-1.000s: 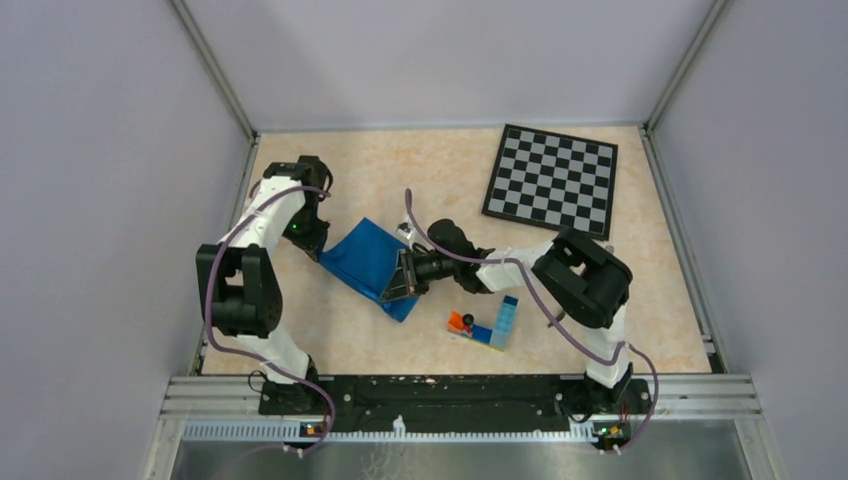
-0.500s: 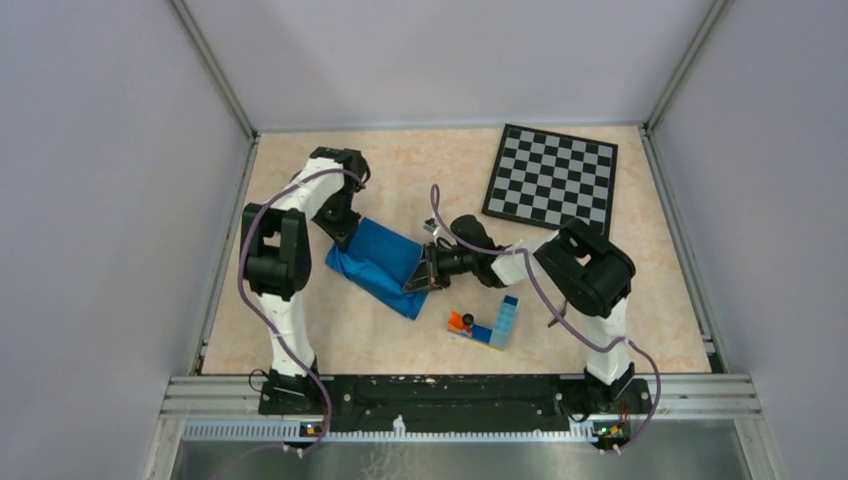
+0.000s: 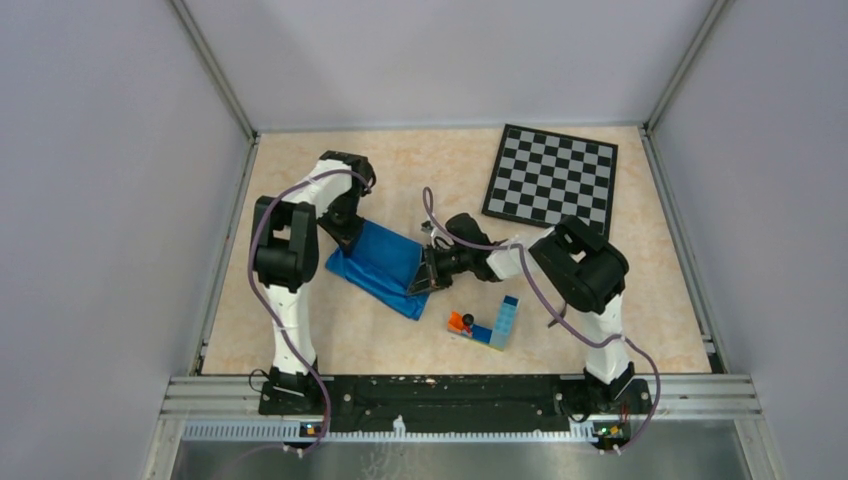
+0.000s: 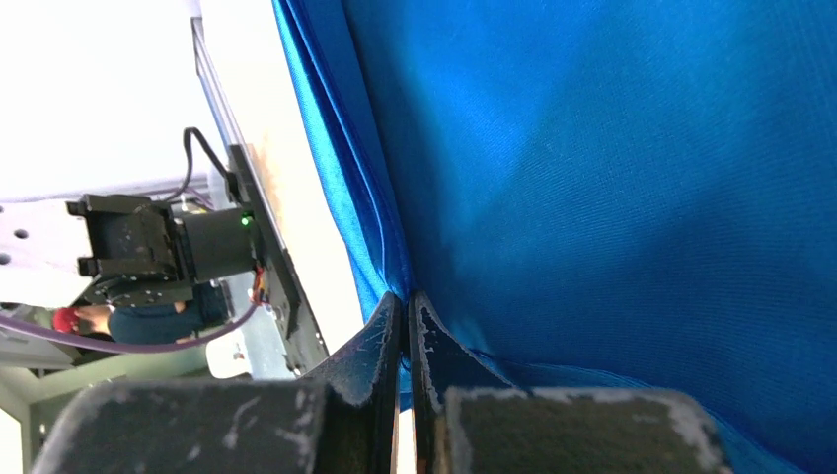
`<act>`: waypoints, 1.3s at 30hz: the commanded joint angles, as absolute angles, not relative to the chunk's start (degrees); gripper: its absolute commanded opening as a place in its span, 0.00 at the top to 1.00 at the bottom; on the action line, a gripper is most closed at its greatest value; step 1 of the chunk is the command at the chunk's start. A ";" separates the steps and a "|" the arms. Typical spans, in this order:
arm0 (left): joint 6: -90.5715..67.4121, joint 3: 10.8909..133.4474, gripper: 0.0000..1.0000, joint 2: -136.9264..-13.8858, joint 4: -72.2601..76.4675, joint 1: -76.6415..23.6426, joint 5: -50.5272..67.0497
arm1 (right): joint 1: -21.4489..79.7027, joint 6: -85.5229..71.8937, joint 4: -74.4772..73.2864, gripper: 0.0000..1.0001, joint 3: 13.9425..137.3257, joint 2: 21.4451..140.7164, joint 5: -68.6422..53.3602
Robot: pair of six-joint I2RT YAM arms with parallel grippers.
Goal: Fold the napkin into a case and place the utensils inside
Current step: Fold the lower triangle-folded napkin at the center of the board.
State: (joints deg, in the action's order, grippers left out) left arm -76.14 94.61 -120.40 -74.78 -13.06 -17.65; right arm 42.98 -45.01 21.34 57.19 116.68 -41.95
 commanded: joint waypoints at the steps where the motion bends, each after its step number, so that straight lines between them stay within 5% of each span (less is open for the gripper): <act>1: -75.76 96.02 1.00 -121.71 -72.99 -12.66 -20.82 | 42.90 -39.32 16.08 1.00 60.77 117.40 -41.71; 9: -75.59 95.89 1.00 -123.02 -72.35 -12.50 -21.14 | 42.81 -36.77 13.29 0.92 61.95 117.22 -40.33; 22: -74.48 94.99 1.00 -123.65 -70.69 -12.13 -20.37 | 43.34 -21.71 1.87 0.47 65.73 108.09 -27.70; 39: -73.35 93.93 1.00 -123.46 -68.92 -11.52 -19.42 | 50.25 -13.93 -3.24 0.45 72.49 109.73 -13.40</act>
State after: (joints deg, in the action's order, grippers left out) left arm -73.45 94.61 -123.37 -71.40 -12.25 -18.87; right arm 49.58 -16.58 -1.65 68.07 110.74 -18.50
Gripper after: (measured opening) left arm 0.019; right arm 0.550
